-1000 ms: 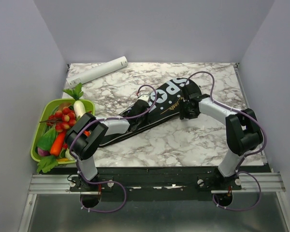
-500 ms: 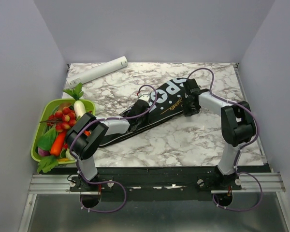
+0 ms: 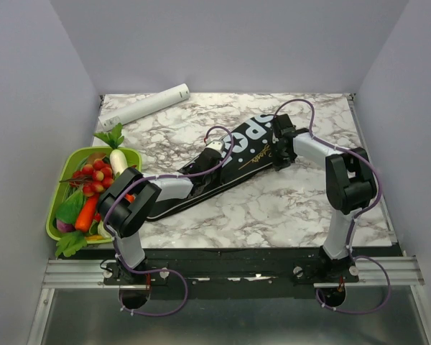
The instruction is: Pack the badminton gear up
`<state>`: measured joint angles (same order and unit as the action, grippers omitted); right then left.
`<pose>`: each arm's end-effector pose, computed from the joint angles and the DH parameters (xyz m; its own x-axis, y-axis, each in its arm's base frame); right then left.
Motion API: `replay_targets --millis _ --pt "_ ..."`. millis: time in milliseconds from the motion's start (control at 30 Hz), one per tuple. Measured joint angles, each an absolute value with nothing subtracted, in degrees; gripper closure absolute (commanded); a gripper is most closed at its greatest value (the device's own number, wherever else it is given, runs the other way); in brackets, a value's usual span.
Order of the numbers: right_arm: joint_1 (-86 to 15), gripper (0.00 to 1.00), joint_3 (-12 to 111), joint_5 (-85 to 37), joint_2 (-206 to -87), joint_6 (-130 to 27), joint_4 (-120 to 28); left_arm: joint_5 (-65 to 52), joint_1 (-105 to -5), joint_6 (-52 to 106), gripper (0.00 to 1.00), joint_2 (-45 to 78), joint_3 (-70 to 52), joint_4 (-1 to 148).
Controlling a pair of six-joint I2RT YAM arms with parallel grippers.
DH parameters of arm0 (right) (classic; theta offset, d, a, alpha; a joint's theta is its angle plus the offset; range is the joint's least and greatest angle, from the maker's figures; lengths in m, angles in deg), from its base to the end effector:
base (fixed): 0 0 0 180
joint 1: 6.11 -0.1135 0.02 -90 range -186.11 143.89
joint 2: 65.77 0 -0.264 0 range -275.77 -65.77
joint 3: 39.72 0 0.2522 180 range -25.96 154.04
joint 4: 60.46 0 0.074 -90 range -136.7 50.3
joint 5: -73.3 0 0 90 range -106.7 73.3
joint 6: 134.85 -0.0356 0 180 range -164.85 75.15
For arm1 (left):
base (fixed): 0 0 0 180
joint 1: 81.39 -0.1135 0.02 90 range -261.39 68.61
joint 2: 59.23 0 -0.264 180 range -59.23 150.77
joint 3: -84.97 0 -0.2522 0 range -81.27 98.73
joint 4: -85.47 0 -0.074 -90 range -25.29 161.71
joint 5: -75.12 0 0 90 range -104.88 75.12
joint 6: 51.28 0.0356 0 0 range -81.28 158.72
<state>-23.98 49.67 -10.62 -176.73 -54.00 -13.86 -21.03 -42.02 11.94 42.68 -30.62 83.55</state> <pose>0.3720 0.1160 0.1658 -0.9148 -0.1288 -0.3828 -0.1237 0.9916 -0.0379 0.2800 -0.2248 0.1488 -0.6936 -0.0104 -0.7203 0.2847 0.9145 -0.2873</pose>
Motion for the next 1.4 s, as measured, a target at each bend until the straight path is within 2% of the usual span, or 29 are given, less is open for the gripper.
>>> replay_targets --millis 67,133,733,1033,1200,1400 --pt "-23.9 0.89 50.5 -10.6 -177.3 -53.6 -13.4 -21.0 -42.0 11.9 0.82 42.7 -30.6 83.6" --pt "-23.6 0.99 51.2 -10.7 -177.7 -53.2 -13.2 -20.8 -42.0 11.9 0.82 42.7 -30.6 83.6" --pt "-24.5 0.99 49.9 -14.6 -176.7 -51.2 -14.1 -20.4 -42.0 12.0 0.82 42.7 -30.6 83.5" --pt "-32.5 0.99 47.2 -13.4 -173.0 -50.8 -15.8 -20.3 -42.0 12.2 0.83 42.7 -30.6 83.2" --pt "-43.3 0.99 47.2 -23.8 -173.0 -54.6 -17.6 -20.1 -42.0 11.8 0.83 42.7 -30.6 83.7" --pt "-43.7 0.99 47.1 -25.1 -172.7 -55.8 -17.8 -19.4 -42.0 11.8 0.83 42.4 -31.0 83.8"
